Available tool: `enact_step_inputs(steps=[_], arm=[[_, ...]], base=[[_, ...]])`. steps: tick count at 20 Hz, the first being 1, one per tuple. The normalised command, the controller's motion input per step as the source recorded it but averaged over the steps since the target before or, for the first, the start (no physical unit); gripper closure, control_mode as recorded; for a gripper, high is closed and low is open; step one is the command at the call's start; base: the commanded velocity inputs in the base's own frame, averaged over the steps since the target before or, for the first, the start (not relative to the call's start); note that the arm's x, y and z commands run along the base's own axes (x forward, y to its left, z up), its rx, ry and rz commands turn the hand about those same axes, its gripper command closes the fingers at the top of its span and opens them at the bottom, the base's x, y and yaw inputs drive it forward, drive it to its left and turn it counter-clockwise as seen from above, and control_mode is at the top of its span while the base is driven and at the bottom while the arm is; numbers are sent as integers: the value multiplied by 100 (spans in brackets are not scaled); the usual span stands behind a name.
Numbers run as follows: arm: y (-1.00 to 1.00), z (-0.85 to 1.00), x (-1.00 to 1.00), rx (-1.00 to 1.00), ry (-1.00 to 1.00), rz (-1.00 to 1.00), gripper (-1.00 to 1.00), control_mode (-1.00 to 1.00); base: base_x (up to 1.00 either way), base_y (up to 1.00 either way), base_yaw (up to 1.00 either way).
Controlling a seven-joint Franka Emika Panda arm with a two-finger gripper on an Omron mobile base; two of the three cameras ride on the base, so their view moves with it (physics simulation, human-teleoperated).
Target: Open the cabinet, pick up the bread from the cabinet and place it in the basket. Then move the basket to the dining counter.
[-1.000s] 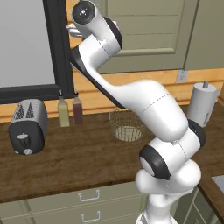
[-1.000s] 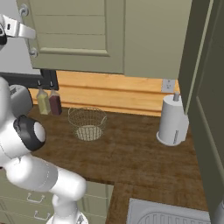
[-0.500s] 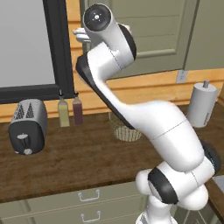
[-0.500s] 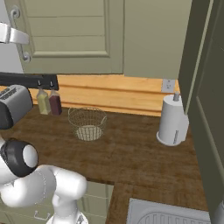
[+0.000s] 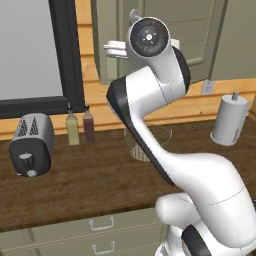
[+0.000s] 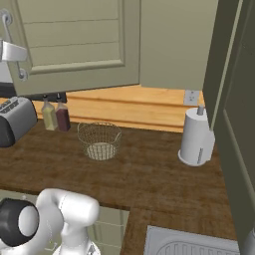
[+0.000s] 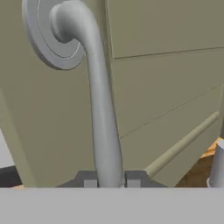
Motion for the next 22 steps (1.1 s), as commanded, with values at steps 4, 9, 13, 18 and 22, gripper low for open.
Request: enact_step_inputs(steps=[4, 9, 13, 18, 22], arm=[[-7, -7, -100, 0, 0, 0, -100, -100], [55, -24, -100, -17, 0, 0, -100, -100], [100, -13, -35, -58, 0, -1, -100, -100], [100, -11, 74, -62, 17, -11, -100, -100], [92, -42, 100, -54, 32, -22, -100, -100]], base=[[0, 0, 0], [0, 0, 0], [0, 0, 0], [0, 0, 0], [0, 0, 0]])
